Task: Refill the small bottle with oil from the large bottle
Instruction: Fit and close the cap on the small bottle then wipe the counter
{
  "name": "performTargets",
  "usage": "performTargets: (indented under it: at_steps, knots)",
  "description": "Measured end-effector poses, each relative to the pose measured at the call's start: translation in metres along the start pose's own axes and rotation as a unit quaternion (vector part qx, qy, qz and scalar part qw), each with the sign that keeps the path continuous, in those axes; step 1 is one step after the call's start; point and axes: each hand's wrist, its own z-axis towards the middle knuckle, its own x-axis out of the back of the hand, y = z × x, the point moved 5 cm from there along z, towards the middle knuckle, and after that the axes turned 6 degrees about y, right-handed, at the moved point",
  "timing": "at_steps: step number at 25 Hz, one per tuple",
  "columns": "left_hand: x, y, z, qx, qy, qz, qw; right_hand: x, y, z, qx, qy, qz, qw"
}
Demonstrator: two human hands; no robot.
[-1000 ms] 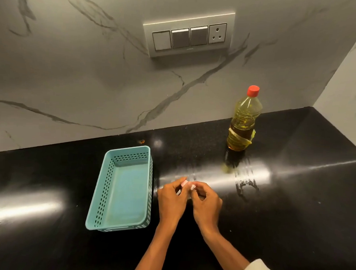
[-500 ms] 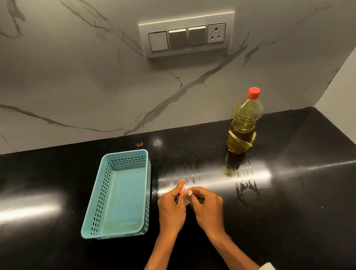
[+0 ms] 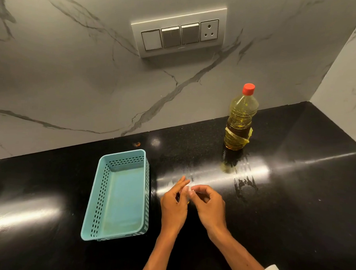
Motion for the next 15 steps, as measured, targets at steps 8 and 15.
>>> performTargets:
  at_steps: [8, 15]
  knots:
    - [-0.003, -0.008, 0.004, -0.005, -0.019, -0.02, 1.0, -0.011, -0.014, 0.016, 0.126, -0.027, -0.105, 0.986]
    - [-0.004, -0.009, 0.004, -0.011, -0.033, -0.017, 0.999, -0.006, -0.016, 0.009, 0.156, -0.06, -0.135, 0.977]
